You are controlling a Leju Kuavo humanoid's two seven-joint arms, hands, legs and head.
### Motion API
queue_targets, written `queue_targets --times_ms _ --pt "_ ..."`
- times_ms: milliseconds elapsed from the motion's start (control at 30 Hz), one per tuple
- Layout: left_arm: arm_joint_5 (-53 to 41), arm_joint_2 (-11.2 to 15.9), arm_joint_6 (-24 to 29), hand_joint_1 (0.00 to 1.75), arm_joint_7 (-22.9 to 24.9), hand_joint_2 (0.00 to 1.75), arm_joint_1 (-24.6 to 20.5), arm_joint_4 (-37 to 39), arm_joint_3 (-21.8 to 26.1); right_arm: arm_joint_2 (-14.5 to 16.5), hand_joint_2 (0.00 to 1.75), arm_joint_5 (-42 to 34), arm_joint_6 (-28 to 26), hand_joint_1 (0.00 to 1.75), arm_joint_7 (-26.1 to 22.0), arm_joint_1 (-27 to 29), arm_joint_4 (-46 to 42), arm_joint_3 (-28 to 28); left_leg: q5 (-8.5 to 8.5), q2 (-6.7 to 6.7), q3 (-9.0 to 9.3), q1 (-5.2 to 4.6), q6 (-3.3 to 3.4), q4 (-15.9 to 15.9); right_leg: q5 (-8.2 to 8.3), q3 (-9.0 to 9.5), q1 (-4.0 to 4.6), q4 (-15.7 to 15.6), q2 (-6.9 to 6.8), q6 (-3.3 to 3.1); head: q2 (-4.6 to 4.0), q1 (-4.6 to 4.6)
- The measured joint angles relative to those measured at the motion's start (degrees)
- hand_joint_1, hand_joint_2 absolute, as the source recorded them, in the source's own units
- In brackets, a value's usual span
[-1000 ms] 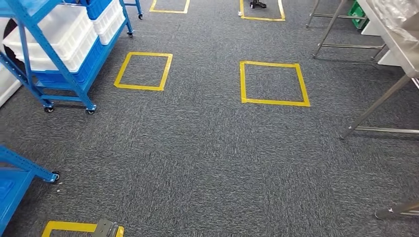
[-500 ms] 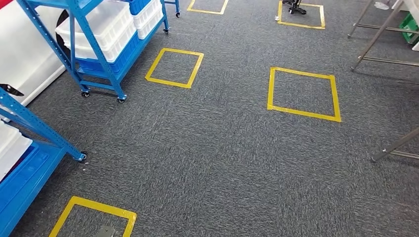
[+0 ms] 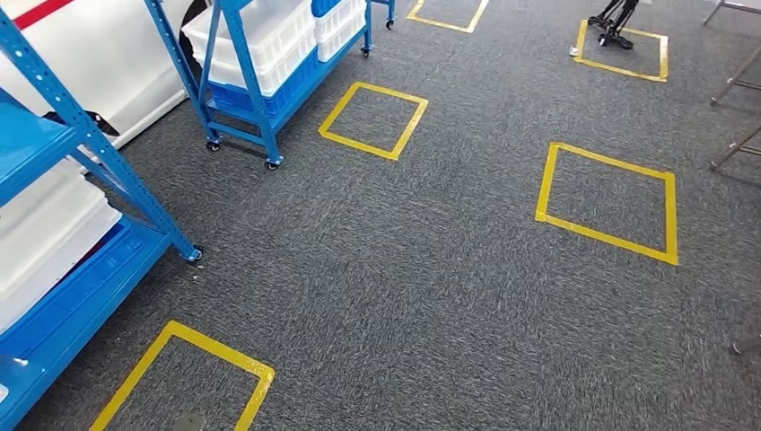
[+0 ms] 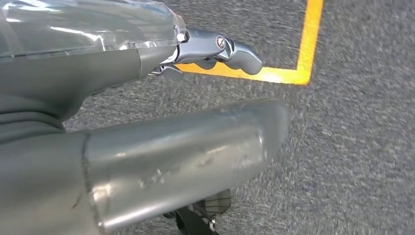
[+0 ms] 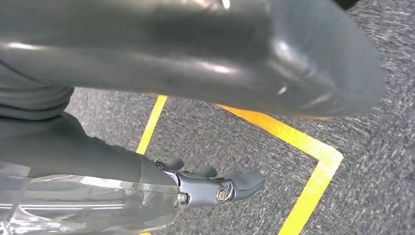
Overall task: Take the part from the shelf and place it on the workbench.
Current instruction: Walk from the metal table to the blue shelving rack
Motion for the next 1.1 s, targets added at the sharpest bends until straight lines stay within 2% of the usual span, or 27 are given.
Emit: queue_targets --times_ms 33,100,133,200,233,267,333,367,400,433,467,500,533,600,633,667,733,767,800,867,900,933,967,1000,1033,1100 --pt "-0.09 -0.01 0.0 0.0 0.0 0.0 -0.02 0.0 0.05 -0.01 0.0 0.0 0.08 0.0 0.21 0.03 0.01 -0.09 0.04 -0.77 0.02 0.03 -0.09 0.04 2.34 1.75 0.01 -4.03 1.02 -0.31 0.0 0.01" --pt "-0.24 -0.08 0.0 0.0 -0.02 0.0 -0.13 0.0 0.07 -0.02 0.0 0.0 0.15 0.0 0.48 0.03 0.02 -0.36 0.14 -2.17 -0.13 -0.04 -0.55 0.2 5.24 4.64 0.08 -10.81 3.24 -0.77 0.0 0.0" --pt "-0.31 -0.11 0.0 0.0 -0.03 0.0 -0.15 0.0 0.07 -0.02 0.0 0.0 0.16 0.0 0.53 0.01 0.02 -0.5 0.21 -2.75 -0.28 -0.01 -0.9 0.21 5.61 5.21 0.18 -12.26 3.84 -0.89 0.0 -0.02" --pt "-0.53 -0.13 0.0 0.0 -0.07 0.0 -0.03 0.0 0.07 0.01 0.0 0.01 0.17 0.0 0.67 -0.18 0.02 -0.67 0.44 -3.85 -0.57 0.07 -1.71 0.01 5.72 5.36 0.29 -12.72 2.94 -1.21 -0.01 -0.03" --pt "-0.69 -0.14 0.0 0.0 -0.07 0.0 0.12 0.0 0.07 0.07 0.0 0.03 0.18 0.0 0.85 -0.26 0.03 -0.72 0.32 -3.42 -0.69 0.09 -1.98 0.19 5.92 5.5 0.24 -13.0 2.24 -1.54 0.0 -0.06" --pt "-0.89 -0.15 0.0 0.0 -0.06 0.0 0.23 0.01 0.07 0.11 0.0 0.05 0.19 0.0 1.05 -0.3 0.04 -0.75 -0.35 -2.13 -1.09 0.04 -2.2 1.03 6.14 5.63 0.16 -13.33 1.52 -1.96 0.0 -0.14" --pt "-1.15 -0.17 0.0 0.0 -0.06 0.0 0.12 0.01 0.07 0.2 0.0 0.11 0.21 0.0 1.49 -0.09 0.08 -0.8 -3.76 1.51 -3.29 -0.01 -2.54 6.14 6.39 5.74 0.17 -13.77 -0.15 -2.61 0.0 -0.46" --pt "-1.19 -0.17 0.0 0.0 -0.06 0.0 -0.03 0.02 0.07 0.19 0.0 0.13 0.22 0.0 1.6 0.08 0.1 -0.82 -5.94 2.66 -5.03 0.03 -2.77 10.04 6.36 5.69 0.28 -13.78 -0.99 -2.79 0.0 -0.58" --pt "-1.19 -0.17 0.0 0.0 -0.06 0.0 -0.12 0.02 0.07 0.19 0.0 0.13 0.25 0.0 1.71 0.22 0.13 -0.85 -7.62 3.1 -6.6 0.12 -3.01 13.69 6.33 5.62 0.38 -13.76 -1.85 -2.85 0.0 -0.66" --pt "-1.17 -0.17 0.0 0.0 -0.04 0.0 -0.07 0.02 0.07 0.19 0.0 0.14 0.28 0.0 1.78 0.29 0.14 -0.87 -8.32 3.3 -7.48 0.22 -3.22 15.96 6.3 5.58 0.44 -13.74 -2.67 -2.87 0.0 -0.66" --pt "-1.22 -0.17 0.0 0.0 0.02 0.0 0.06 0.02 0.07 0.19 0.0 0.15 0.32 0.0 1.88 0.3 0.15 -0.88 -7.92 3.48 -7.32 0.3 -3.37 16.13 6.25 5.55 0.47 -13.71 -3.45 -2.83 0.0 -0.65" --pt "-1.31 -0.17 0.01 0.0 0.13 0.0 0.19 0.02 0.07 0.19 0.0 0.17 0.36 0.0 1.99 0.27 0.17 -0.89 -6.53 3.79 -5.92 0.34 -3.45 13.86 6.18 5.59 0.47 -13.66 -4.17 -2.73 0.0 -0.67" --pt "-1.5 -0.17 0.02 0.0 0.27 0.0 0.29 0.02 0.07 0.2 0.0 0.2 0.39 0.0 2.11 0.23 0.2 -0.9 -4.66 4.7 -3.6 0.36 -3.44 9.88 6.06 5.69 0.49 -13.57 -4.9 -2.57 0.0 -0.67" --pt "-1.94 -0.17 0.04 0.0 0.63 0.0 0.28 0.02 0.07 0.22 0.0 0.37 0.39 0.0 2.32 0.22 0.27 -0.96 -2.09 7.32 0.5 0.15 -2.91 2.46 5.64 5.94 0.78 -13.27 -6.15 -2.04 -0.01 -0.68" --pt "-2.15 -0.17 0.05 0.0 0.78 0.0 0.3 0.02 0.07 0.23 0.0 0.49 0.38 0.0 2.38 0.18 0.29 -1.0 -1.63 8.12 1.38 0.01 -2.52 0.65 5.46 6.08 0.92 -13.14 -6.69 -1.75 -0.01 -0.61" --pt "-2.25 -0.16 0.06 0.0 0.92 0.0 0.38 0.02 0.08 0.24 0.0 0.62 0.36 0.0 2.43 0.09 0.31 -1.06 -1.62 8.15 1.46 -0.15 -2.11 0.18 5.35 6.21 0.99 -13.09 -7.21 -1.46 0.0 -0.53" --pt "-2.33 -0.16 0.07 0.0 1.18 0.0 0.67 0.02 0.14 0.3 0.0 0.85 0.35 0.0 2.67 -0.18 0.32 -1.15 -1.29 6.76 1.32 -0.1 -1.37 -0.03 5.12 6.52 0.89 -13.07 -7.9 -0.83 0.0 -0.39" --pt "-2.34 -0.17 0.08 0.0 1.32 0.0 0.78 0.02 0.19 0.32 0.0 0.94 0.35 0.0 2.82 -0.24 0.32 -1.17 -1.06 6.16 1.42 0.01 -0.99 -0.26 4.57 6.45 0.75 -12.6 -7.1 -0.48 0.0 -0.33" --pt "-2.35 -0.18 0.09 0.0 1.49 0.0 0.8 0.02 0.24 0.34 0.0 1.04 0.35 0.0 2.99 -0.23 0.33 -1.2 -0.78 5.53 1.46 0.19 -0.6 -0.51 3.35 5.85 0.62 -11.07 -5.56 -0.17 0.0 -0.22" --pt "-2.4 -0.2 0.11 0.0 1.79 0.0 0.68 0.02 0.32 0.35 0.0 1.19 0.36 0.0 3.3 -0.09 0.36 -1.25 -0.35 4.24 1.27 0.34 -0.08 -0.67 -0.47 2.79 0.31 -4.46 -1.88 0.21 0.0 0.03" --pt "-2.45 -0.19 0.12 0.0 1.91 0.0 0.63 0.02 0.37 0.36 0.0 1.26 0.37 0.0 3.42 0.0 0.38 -1.27 -0.24 3.49 1.1 0.34 0.04 -0.64 -2.13 0.83 0.24 -0.49 -0.93 0.28 0.0 0.09" --pt "-2.5 -0.18 0.13 0.0 2.0 0.0 0.66 0.02 0.42 0.37 0.0 1.37 0.37 0.0 3.5 0.1 0.4 -1.28 -0.17 2.7 1.01 0.33 0.06 -0.6 -2.8 -0.64 0.17 2.35 -0.58 0.34 0.0 0.1" --pt "-2.58 -0.17 0.13 0.0 2.08 0.0 0.73 0.02 0.48 0.37 0.0 1.49 0.37 0.0 3.52 0.17 0.42 -1.29 -0.14 1.86 0.98 0.32 0.02 -0.55 -2.32 -1.26 0.1 3.26 -0.44 0.35 0.0 0.11" --pt "-2.69 -0.16 0.13 0.0 2.11 0.0 0.79 0.03 0.52 0.37 0.0 1.61 0.37 0.0 3.53 0.23 0.43 -1.31 -0.11 0.99 1.0 0.33 -0.05 -0.5 -0.66 -0.78 0.02 1.79 -0.29 0.3 0.0 0.11" --pt "-2.83 -0.16 0.13 0.0 2.15 0.0 0.83 0.03 0.55 0.35 0.0 1.72 0.36 0.0 3.53 0.26 0.43 -1.32 -0.08 0.14 1.04 0.36 -0.18 -0.45 1.67 0.6 -0.09 -1.59 0.24 0.19 0.0 0.13" --pt "-3.05 -0.17 0.12 0.0 2.19 0.0 0.77 0.07 0.57 0.3 0.0 1.81 0.35 0.0 3.52 0.34 0.43 -1.35 -0.07 -1.41 0.85 0.34 -0.69 -0.21 5.36 3.63 -0.3 -9.18 2.95 -0.09 0.0 0.14"
